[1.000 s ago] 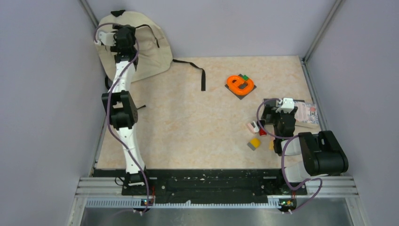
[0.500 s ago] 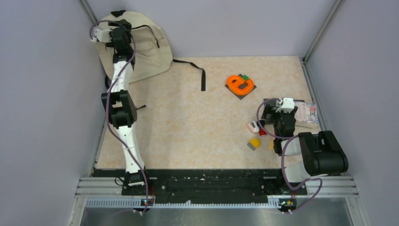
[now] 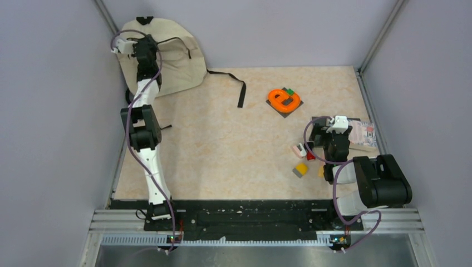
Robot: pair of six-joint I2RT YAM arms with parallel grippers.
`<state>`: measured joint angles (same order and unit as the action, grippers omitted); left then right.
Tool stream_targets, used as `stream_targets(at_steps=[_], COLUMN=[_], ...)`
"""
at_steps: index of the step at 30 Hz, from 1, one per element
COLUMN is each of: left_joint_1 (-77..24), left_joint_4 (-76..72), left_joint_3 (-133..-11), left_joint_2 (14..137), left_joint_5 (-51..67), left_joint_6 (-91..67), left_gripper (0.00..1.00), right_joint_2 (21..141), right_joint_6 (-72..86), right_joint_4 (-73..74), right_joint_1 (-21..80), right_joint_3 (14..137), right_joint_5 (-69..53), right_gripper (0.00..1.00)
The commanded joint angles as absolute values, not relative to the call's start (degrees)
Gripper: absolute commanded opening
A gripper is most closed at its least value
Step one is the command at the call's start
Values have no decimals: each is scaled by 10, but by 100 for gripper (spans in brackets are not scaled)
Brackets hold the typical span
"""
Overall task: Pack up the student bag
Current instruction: Pick up the student bag at the corner of the board.
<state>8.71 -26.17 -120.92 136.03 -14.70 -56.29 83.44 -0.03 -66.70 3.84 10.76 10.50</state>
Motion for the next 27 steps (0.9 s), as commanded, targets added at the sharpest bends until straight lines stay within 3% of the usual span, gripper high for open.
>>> stream_targets(at_steps=[1,15,27], left_joint_1=[88,55,-57], left_joint_4=[-384,-538,-443], left_joint_3=[-1121,-862,-742], left_joint_2=[1267,1043,841], left_joint_5=[-124,-136,-186], left_joint_6=[-527,-440,-344], left_gripper=[0,0,0], right_joint_2=[834,828,551], right_joint_6=[-4,-4,127], right_joint_4=[-698,-703,-361], right_joint_1=[33,33,33], right_joint_3=[106,103,184], right_joint_5=[105,107,203], right_gripper=[99,99,99])
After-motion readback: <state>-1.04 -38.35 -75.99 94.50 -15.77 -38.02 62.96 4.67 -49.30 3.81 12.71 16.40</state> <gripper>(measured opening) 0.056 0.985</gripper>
